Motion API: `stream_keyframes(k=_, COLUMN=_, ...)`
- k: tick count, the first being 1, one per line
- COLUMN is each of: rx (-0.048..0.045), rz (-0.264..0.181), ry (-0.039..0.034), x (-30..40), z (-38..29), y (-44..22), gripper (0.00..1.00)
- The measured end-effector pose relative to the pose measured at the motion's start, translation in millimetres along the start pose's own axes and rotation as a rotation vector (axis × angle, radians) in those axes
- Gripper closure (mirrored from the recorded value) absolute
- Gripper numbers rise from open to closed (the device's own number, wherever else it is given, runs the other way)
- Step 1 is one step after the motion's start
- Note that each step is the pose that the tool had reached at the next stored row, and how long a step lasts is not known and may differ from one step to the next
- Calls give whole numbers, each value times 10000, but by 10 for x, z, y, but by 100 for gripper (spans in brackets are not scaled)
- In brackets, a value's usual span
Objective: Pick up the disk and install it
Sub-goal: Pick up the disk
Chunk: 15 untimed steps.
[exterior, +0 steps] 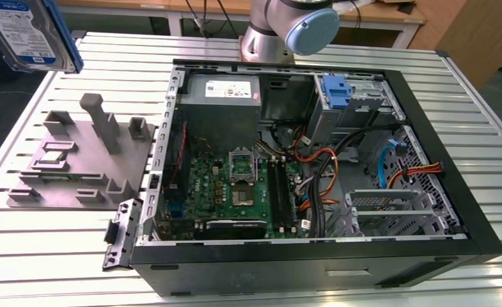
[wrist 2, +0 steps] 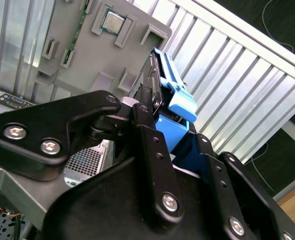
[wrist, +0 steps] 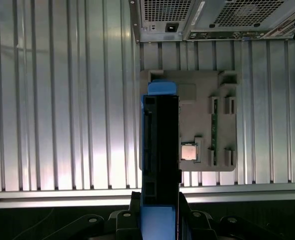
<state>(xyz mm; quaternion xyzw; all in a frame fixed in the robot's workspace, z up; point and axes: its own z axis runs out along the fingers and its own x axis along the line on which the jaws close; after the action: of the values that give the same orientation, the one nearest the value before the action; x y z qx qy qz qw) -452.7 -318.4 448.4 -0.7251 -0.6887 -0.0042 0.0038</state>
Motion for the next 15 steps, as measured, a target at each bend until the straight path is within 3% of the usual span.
stream_keyframes(k=15, rx=0, rz=0, ry=0, x=1, z=-46, y=0, gripper=64)
